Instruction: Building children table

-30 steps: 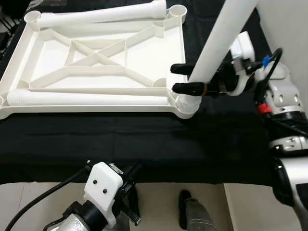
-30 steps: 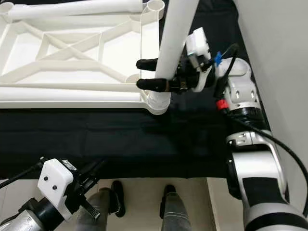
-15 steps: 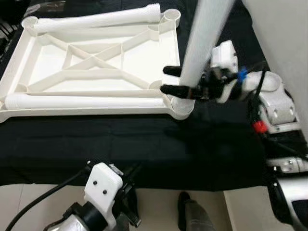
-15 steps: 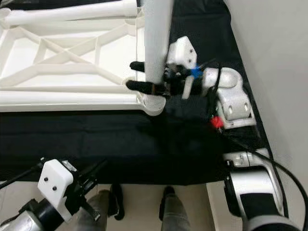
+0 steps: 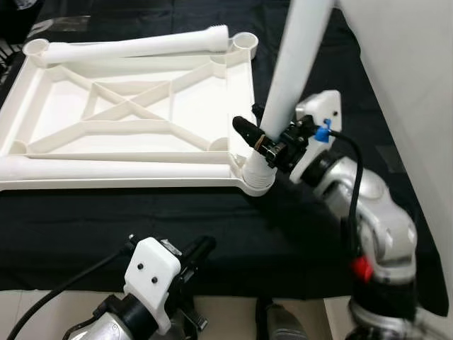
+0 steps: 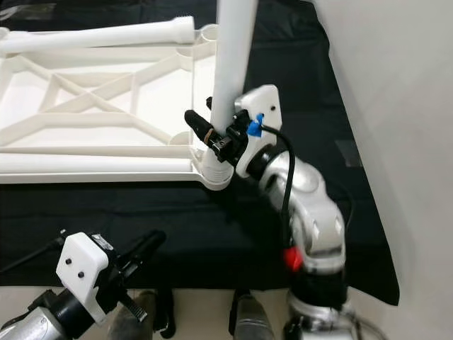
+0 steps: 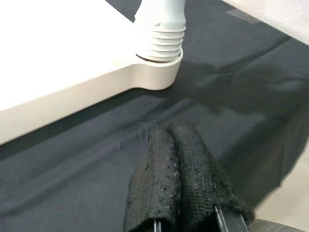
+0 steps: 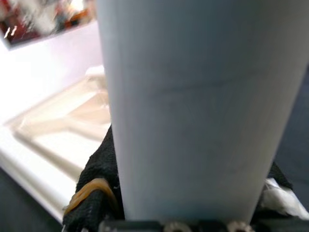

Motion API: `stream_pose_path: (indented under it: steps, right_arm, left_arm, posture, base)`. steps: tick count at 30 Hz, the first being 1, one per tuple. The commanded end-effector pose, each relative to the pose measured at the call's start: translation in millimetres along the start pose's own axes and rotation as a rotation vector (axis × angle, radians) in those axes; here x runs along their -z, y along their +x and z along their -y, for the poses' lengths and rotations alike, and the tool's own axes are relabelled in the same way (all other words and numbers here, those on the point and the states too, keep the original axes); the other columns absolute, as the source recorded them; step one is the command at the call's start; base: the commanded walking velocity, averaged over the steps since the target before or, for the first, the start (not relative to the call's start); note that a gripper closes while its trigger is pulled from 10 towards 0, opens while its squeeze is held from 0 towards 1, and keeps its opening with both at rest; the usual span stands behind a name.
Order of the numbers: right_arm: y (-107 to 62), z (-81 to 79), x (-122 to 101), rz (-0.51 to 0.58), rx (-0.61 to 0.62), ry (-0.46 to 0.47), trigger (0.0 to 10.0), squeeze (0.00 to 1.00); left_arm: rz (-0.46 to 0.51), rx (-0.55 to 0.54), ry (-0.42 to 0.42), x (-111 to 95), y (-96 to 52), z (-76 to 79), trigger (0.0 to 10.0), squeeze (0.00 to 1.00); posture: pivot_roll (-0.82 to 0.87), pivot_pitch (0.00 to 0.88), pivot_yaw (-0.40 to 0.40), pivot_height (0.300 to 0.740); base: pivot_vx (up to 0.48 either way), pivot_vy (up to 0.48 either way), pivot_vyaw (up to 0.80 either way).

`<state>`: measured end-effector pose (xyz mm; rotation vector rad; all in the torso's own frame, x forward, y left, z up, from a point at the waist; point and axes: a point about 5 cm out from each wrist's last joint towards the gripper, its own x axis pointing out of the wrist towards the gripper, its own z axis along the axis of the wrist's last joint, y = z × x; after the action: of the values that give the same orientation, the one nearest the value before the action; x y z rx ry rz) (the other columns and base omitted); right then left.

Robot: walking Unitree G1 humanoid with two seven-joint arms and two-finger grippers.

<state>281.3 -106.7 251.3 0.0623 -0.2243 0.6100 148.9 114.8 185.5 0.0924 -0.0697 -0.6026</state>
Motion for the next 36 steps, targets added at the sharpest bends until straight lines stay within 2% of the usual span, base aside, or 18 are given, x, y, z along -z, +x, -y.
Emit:
stream_pose_path:
  steps: [1,3,4,6,11,13,14,17,19,20,21,25,30,31,32,34,35,36]
  right_arm:
    - [-10.0,7.4,46.2,-0.206,0.099,0.074,10.0,0.00]
    - [-2.3,5.0,25.3,-0.107,0.106,0.108,10.0,0.00]
    - [-2.3,5.0,25.3,-0.107,0.106,0.108,10.0,0.00]
    - [4.8,10.4,1.8,-0.016,0.075,0.089,10.0,0.00]
    - [9.5,20.3,-18.7,0.065,0.043,0.061,10.0,0.00]
    - [14.4,32.6,-43.3,0.146,0.001,0.050,10.0,0.00]
    - [14.4,32.6,-43.3,0.146,0.001,0.050,10.0,0.00]
    - [18.1,39.5,-75.1,0.251,-0.169,0.025,10.0,0.00]
    - [19.6,38.8,-80.1,0.237,-0.275,-0.035,10.0,0.00]
    - [19.6,38.8,-80.1,0.237,-0.275,-0.035,10.0,0.00]
    - [20.4,39.0,-78.9,0.213,-0.324,-0.086,10.0,0.00]
    - [19.5,44.3,-63.6,0.072,-0.460,-0.157,10.0,0.00]
    - [13.6,41.3,-55.1,0.014,-0.542,-0.220,10.0,0.00]
    - [11.3,38.0,-45.1,-0.066,-0.594,-0.265,10.0,0.00]
    - [14.2,37.9,-35.2,-0.142,-0.604,-0.296,10.0,0.00]
    - [14.2,37.9,-35.2,-0.142,-0.604,-0.296,10.0,0.00]
    - [20.0,41.2,-26.0,-0.209,-0.566,-0.314,10.0,0.00]
    - [24.1,44.1,-20.0,-0.251,-0.530,-0.327,10.0,0.00]
  left_arm:
    - [-0.012,0.010,-0.016,3.1,-1.3,1.1,10.0,0.00]
    - [-0.010,0.012,-0.007,3.7,0.6,-0.8,10.0,0.00]
    - [-0.010,0.012,-0.007,3.7,0.6,-0.8,10.0,0.00]
    - [-0.012,0.008,0.007,5.2,2.7,-3.3,10.0,0.00]
    - [-0.004,-0.013,0.034,6.1,7.2,-9.9,10.0,0.00]
    - [0.039,-0.088,0.145,-3.0,20.8,-33.4,10.0,0.00]
    - [0.039,-0.088,0.145,-3.0,20.8,-33.4,10.0,0.00]
    - [0.165,-0.131,0.156,-35.2,43.2,-72.4,10.0,0.00]
    - [0.231,-0.097,0.123,-53.2,50.5,-86.8,10.0,0.00]
    - [0.231,-0.097,0.123,-53.2,50.5,-86.8,10.0,0.00]
    - [0.265,-0.054,0.102,-63.2,52.7,-90.5,10.0,0.00]
    - [0.339,0.122,0.054,-85.8,58.4,-91.5,10.0,0.00]
    - [0.373,0.174,0.027,-94.0,59.8,-92.1,10.0,0.00]
    - [0.420,0.265,-0.028,-107.8,61.1,-92.8,10.0,0.00]
    - [0.461,0.367,-0.090,-121.6,61.4,-94.6,10.0,0.82]
    - [0.461,0.367,-0.090,-121.6,61.4,-94.6,10.0,0.82]
    - [0.495,0.463,-0.148,-132.6,60.7,-97.7,10.0,1.00]
    - [0.516,0.518,-0.177,-140.8,59.3,-103.9,10.0,1.00]
  posture:
    - [0.05,0.389,0.036,0.740]
    - [0.05,0.373,0.038,0.740]
    - [0.05,0.373,0.038,0.740]
    - [0.04,0.350,0.035,0.740]
    - [0.04,0.333,0.028,0.740]
    - [0.02,0.272,0.017,0.740]
    - [0.02,0.272,0.017,0.740]
    - [0.01,0.230,0.011,0.740]
    - [0.01,0.210,0.010,0.740]
    - [0.01,0.210,0.010,0.740]
    - [0.01,0.183,0.010,0.740]
    - [0.00,0.130,0.005,0.740]
    - [-0.01,0.111,0.003,0.740]
    - [-0.01,0.100,0.004,0.740]
    - [-0.02,0.083,0.002,0.740]
    - [-0.02,0.083,0.002,0.740]
    - [-0.02,0.073,0.003,0.740]
    - [-0.02,0.055,0.004,0.740]
  base:
    - [0.000,0.000,0.00]
    - [0.000,0.000,0.00]
    - [0.000,0.000,0.00]
    - [0.000,0.000,0.00]
    - [0.000,0.000,0.00]
    - [0.000,0.000,0.00]
    - [0.000,0.000,0.00]
    - [0.000,0.000,0.00]
    - [0.000,0.000,0.00]
    - [0.000,0.000,0.00]
    - [0.000,0.000,0.00]
    - [0.000,0.000,0.00]
    - [0.000,0.000,0.00]
    - [0.000,0.000,0.00]
    - [0.000,0.000,0.00]
    - [0.000,0.000,0.00]
    - [0.000,0.000,0.00]
    - [0.000,0.000,0.00]
